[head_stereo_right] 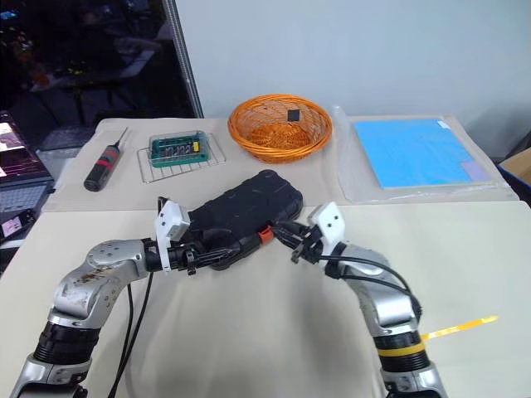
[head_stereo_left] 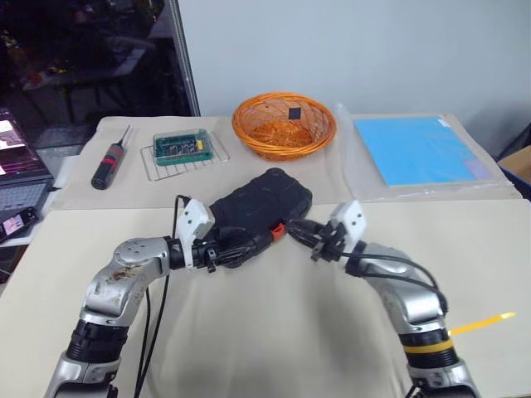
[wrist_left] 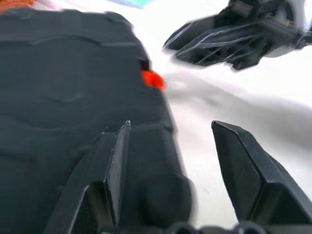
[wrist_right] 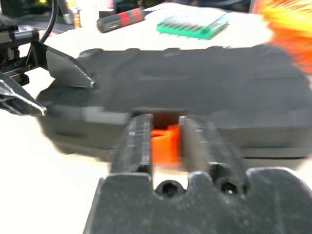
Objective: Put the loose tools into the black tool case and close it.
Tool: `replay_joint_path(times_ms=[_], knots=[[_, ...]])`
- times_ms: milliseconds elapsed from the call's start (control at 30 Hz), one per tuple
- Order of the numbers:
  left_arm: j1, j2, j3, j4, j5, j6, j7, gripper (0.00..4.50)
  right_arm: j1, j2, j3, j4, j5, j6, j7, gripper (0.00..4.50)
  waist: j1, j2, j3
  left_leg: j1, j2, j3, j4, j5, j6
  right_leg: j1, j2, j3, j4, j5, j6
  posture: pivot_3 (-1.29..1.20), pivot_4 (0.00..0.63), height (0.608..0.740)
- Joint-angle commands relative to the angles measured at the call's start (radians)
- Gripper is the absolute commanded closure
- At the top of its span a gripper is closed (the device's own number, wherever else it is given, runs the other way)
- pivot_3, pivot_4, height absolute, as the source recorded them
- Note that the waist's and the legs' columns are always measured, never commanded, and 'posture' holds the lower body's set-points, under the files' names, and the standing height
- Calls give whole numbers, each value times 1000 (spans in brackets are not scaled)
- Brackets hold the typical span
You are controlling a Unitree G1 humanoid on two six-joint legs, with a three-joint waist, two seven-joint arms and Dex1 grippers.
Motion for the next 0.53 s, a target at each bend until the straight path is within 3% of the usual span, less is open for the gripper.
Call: replay_joint_path(times_ms=[33,167,200,367,533], knots=[[112,53,127,-110,-91,38,10,2,158,-164,-203,-180,101,90,85,1622,3,-2,1,0,0,0,1,-4,1,1,0,-2,-1,-2,3,0,150,740],[248,112,223,-179,-146,54,-8,0,293,-262,-382,-234,165,119,124,204,2,-5,8,-2,0,1,4,-8,2,3,0,-7,-8,-5,7,0,150,740],[276,126,241,-191,-156,56,-12,0,317,-276,-415,-240,176,120,131,78,2,-7,9,-1,0,1,4,-8,1,4,0,-7,-8,-8,12,0,150,740],[428,182,325,-246,-158,25,-22,0,404,-314,-532,-261,212,94,173,78,6,-10,16,-1,4,-4,15,-16,8,5,0,-8,-6,-11,13,0,150,740],[466,197,355,-252,-187,16,-23,0,398,-332,-523,-249,206,49,199,78,6,-9,17,0,4,-6,17,-18,-2,6,0,-8,-5,-10,6,0,150,740]])
